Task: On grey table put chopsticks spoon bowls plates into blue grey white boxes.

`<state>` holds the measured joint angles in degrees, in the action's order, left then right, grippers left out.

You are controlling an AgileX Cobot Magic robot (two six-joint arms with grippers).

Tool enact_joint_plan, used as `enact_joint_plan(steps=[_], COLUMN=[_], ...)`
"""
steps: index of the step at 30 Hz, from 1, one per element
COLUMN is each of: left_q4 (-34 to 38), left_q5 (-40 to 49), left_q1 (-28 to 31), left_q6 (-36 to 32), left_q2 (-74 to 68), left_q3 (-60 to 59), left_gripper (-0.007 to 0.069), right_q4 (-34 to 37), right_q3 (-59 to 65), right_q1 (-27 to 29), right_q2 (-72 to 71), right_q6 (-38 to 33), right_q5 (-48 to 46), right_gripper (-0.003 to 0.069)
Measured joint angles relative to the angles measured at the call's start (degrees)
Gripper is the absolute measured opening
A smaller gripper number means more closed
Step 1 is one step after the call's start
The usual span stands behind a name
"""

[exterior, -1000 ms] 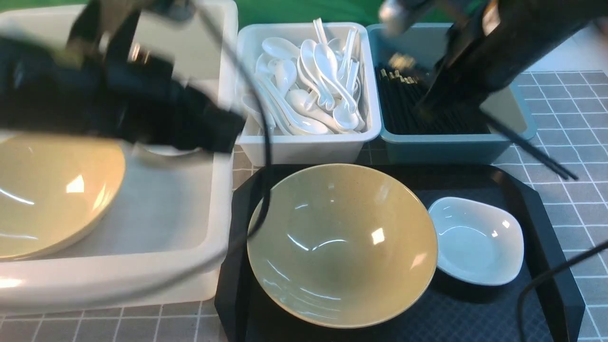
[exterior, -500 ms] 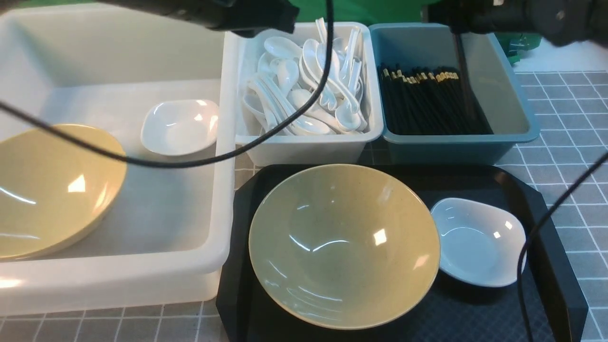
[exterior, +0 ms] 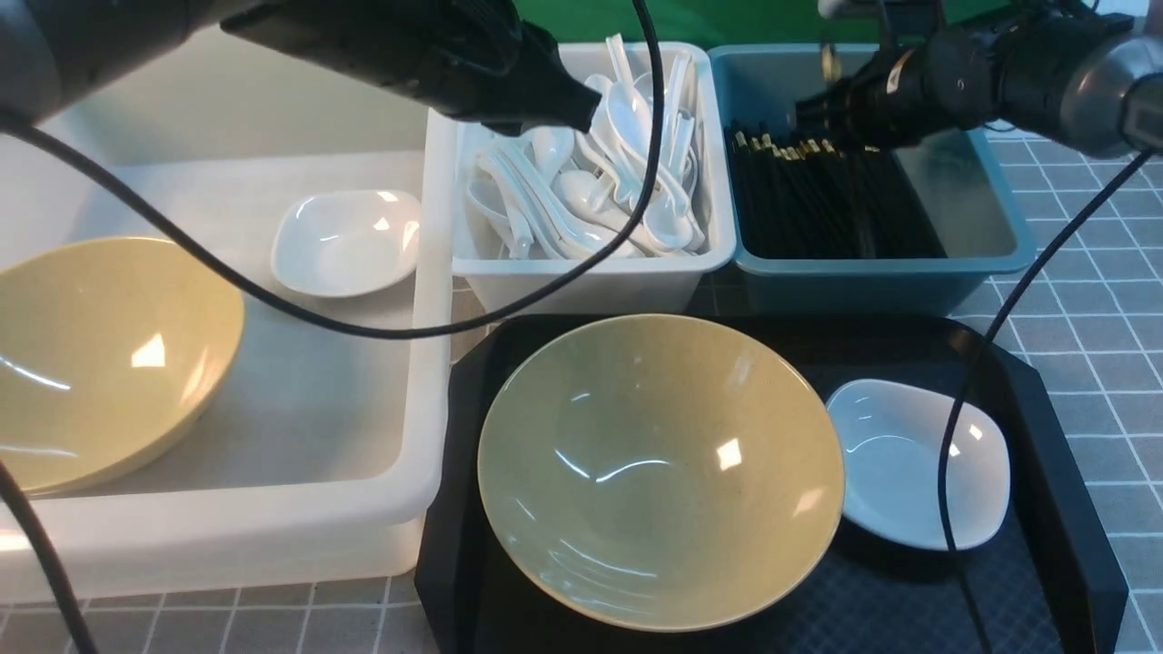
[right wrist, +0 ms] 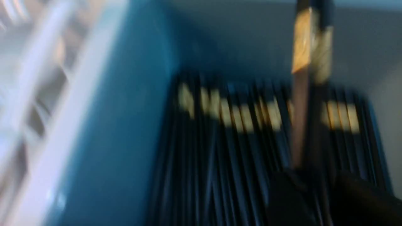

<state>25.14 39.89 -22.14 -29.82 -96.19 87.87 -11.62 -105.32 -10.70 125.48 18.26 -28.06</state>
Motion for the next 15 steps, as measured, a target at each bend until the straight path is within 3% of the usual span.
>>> enact_joint_plan(steps=[2, 5, 9, 15], left_q4=[-1.11, -3.48, -8.44, -14.32], left_q5=[2.39, 6.79, 13.77, 21.52], left_q1=[0.00, 0.00, 0.00, -1.95], left_q6=[0.35, 3.17, 7.05, 8.99], left_q2=[-0.07, -0.06, -0.61, -5.51], left_q3=[0.64, 3.45, 8.62, 12.10], left_gripper=[-0.0010, -0.0008, 0.0022, 0.0212], right_q4=[0.20, 0.86, 1.74, 2.57], right_q3=[-1.35, -3.61, -6.36, -6.85], right_q1=[0.00, 0.00, -0.17, -3.00], right_q2=[-0.97, -2.94, -7.50, -16.23], right_q6=[-1.53, -6.19, -13.83, -23.73], right_q5=[-6.35, -13.72, -23.92, -38.15], right_gripper=[0.0402, 0.0473, 0.0507, 0.0508])
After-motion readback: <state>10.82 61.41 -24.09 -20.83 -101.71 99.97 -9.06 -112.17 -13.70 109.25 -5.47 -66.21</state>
